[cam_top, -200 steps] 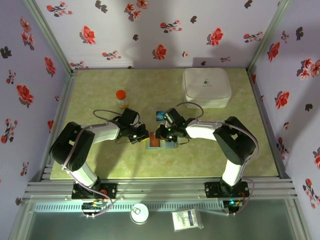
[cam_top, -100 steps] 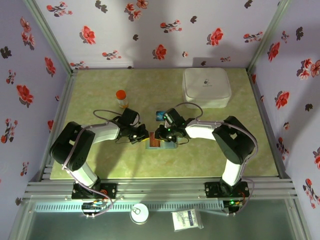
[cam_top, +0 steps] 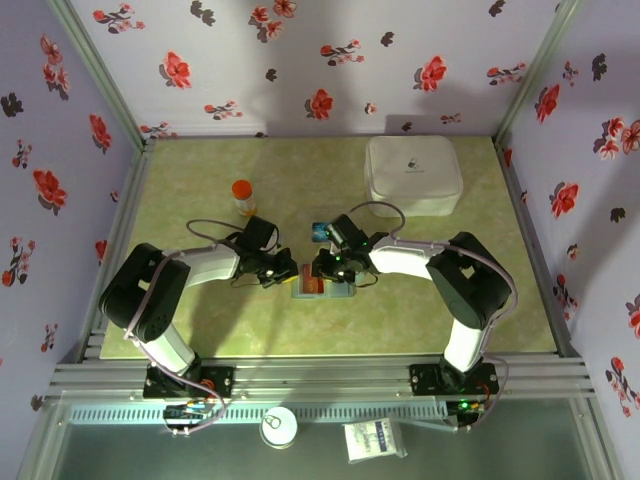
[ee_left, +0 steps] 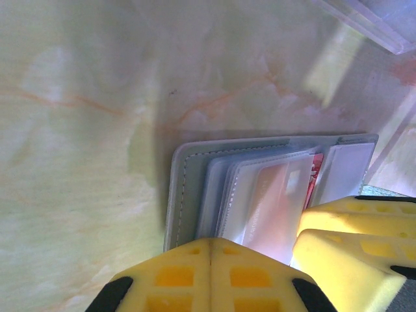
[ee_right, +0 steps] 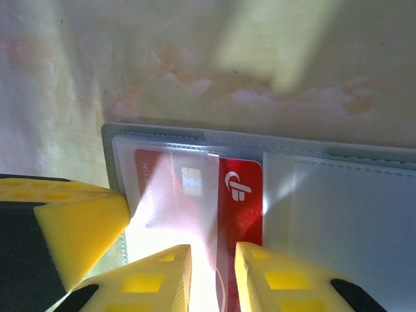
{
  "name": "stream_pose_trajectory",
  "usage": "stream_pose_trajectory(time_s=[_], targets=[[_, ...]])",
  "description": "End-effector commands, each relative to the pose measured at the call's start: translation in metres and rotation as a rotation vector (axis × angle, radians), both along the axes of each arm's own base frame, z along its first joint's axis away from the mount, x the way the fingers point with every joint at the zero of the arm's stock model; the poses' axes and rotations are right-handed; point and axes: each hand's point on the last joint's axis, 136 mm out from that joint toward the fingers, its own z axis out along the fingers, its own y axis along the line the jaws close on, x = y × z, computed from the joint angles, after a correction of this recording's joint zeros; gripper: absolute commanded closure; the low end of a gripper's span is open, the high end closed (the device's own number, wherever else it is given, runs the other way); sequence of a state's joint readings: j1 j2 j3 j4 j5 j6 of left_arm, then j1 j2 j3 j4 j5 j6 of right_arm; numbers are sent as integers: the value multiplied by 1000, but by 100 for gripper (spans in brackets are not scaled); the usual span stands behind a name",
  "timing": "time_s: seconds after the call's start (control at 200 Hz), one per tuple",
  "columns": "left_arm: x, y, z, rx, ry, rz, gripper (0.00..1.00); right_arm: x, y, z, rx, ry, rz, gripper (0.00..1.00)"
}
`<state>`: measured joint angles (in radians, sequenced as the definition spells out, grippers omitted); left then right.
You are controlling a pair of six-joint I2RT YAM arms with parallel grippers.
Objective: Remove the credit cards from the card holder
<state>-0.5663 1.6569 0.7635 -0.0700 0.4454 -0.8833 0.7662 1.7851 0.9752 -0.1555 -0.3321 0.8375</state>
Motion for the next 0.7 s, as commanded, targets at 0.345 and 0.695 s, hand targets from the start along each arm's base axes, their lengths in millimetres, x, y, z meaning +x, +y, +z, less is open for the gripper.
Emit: stream_pose_trajectory(time_s=[0.345,0.695], targets=[[4,2,20,8,-27,-7,100,1,-8,16,-28,-50,-3,74],[-7,-16,18,2,1,-77,100,0,-10,21,-23,-68,-7,73]])
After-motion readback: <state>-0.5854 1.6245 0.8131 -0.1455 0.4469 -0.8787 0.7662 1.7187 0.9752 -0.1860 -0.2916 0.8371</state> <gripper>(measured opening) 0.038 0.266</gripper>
